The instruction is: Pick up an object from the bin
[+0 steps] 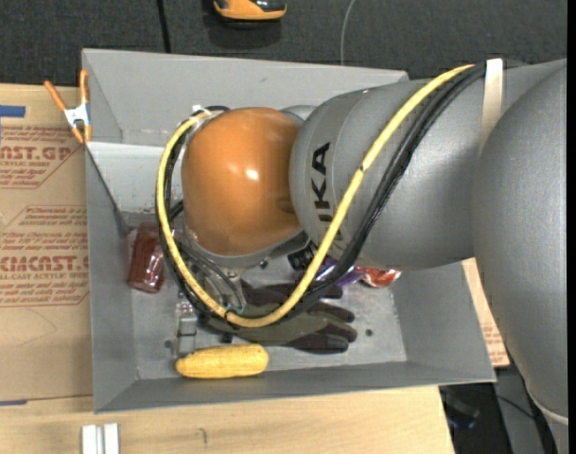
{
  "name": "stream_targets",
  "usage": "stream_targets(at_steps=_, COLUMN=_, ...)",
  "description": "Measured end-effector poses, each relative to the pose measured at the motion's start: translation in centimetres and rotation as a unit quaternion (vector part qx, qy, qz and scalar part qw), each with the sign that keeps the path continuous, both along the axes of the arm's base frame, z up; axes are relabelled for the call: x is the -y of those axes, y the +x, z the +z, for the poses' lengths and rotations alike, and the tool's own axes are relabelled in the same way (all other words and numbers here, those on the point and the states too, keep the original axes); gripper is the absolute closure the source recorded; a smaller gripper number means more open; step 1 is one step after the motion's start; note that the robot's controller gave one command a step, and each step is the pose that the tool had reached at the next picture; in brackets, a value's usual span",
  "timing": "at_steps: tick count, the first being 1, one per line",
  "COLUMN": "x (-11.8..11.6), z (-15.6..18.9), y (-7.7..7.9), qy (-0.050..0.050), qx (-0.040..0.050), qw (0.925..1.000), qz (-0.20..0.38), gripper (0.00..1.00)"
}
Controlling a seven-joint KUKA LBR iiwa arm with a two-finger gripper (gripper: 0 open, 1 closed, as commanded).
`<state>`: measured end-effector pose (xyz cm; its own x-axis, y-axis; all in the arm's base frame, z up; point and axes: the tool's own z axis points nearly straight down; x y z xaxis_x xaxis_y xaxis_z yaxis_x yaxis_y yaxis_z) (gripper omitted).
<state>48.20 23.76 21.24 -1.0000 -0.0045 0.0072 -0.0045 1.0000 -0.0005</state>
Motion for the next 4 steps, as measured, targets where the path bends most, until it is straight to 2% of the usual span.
stream_targets(at_steps=1, x=0.1, z=0.4, y=0.2, qy=0.001, qx=0.0037, qw=1.0000, qz=-0.001, gripper=0.00)
stream_targets(at_steps=2, x=3.1, z=-5.4, y=0.5, qy=0.002, qx=0.0061, qw=0.9996, qz=-0.026, gripper=0.00)
stream_targets(at_steps=3, x=6.0, z=-8.3, y=1.3, qy=0.000, qx=0.0018, qw=0.9997, qz=0.023, gripper=0.00)
stream_targets(at_steps=4, x=11.0, z=-13.7, y=0.8, qy=0.005, qx=0.0135, qw=0.9990, qz=0.043, gripper=1.00)
